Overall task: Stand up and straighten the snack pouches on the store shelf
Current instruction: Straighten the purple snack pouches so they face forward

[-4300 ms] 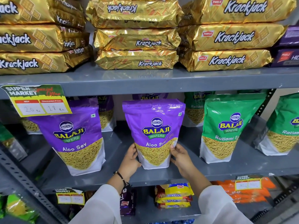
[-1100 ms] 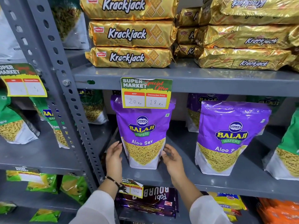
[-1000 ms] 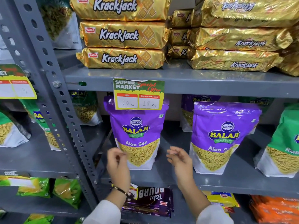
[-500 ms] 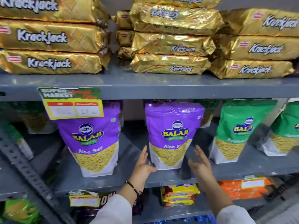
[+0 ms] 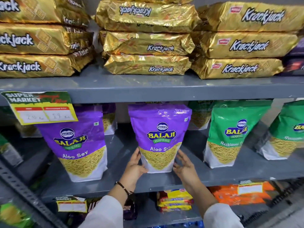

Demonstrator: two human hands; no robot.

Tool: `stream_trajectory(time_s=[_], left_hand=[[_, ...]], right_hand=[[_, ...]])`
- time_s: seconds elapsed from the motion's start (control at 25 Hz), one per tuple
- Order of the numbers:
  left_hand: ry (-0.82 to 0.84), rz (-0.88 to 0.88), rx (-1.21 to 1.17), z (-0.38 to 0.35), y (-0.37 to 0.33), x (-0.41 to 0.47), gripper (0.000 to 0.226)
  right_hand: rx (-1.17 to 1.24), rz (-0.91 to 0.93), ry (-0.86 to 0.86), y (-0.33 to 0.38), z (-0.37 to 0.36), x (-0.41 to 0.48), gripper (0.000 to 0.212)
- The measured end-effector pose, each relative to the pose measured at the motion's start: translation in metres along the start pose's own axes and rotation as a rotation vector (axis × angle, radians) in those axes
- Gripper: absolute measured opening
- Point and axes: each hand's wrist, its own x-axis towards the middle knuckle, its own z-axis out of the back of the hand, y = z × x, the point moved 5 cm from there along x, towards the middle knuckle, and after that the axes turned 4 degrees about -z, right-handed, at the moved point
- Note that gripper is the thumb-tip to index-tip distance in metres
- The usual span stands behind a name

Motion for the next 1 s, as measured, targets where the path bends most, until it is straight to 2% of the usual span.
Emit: stream_trajectory(time_s=[0.44,0.6,0.64,0.72,0.8,0.84,0.92,0.96,1.0], left_hand=[[-0.023,0.003,0.044,0.0,0.0,-0.003,0.096],[-0.007,0.015,0.057,-0.002,-0.003,-0.006,0.102],[-0.006,0.007,0.062,-0.002,-0.003,-0.007,0.102],[-0.021,-0.016,0.089,0.003,-0.004,-0.009,0.102],[-0.075,-0.068,0.148,0.016,-0.013,-0.017,0.09],[-0.093,-0.102,0.156,0.024,-0.02,-0.025,0.077],[-0.204,-0.214,0.164,0.058,-0.041,-0.049,0.047],[-0.314,-0.292,0.167,0.082,-0.055,-0.065,0.034],[-0.459,-0.374,0.167,0.111,-0.07,-0.081,0.03]], right_hand=[[-0.037,-0.031,-0.051,-0.002,0.0,-0.001,0.067],[-0.085,-0.034,-0.066,0.004,-0.003,-0.006,0.065],[-0.08,-0.02,-0.098,0.004,-0.004,-0.008,0.065],[-0.034,0.037,-0.271,0.002,0.001,-0.013,0.061],[0.112,0.098,-0.455,-0.001,0.004,-0.025,0.04],[0.181,0.109,-0.485,-0.004,0.0,-0.032,0.03],[0.205,0.096,-0.457,-0.018,-0.025,-0.043,0.03],[0.196,0.085,-0.399,-0.028,-0.043,-0.046,0.032],[0.196,0.057,-0.315,-0.039,-0.066,-0.048,0.033]])
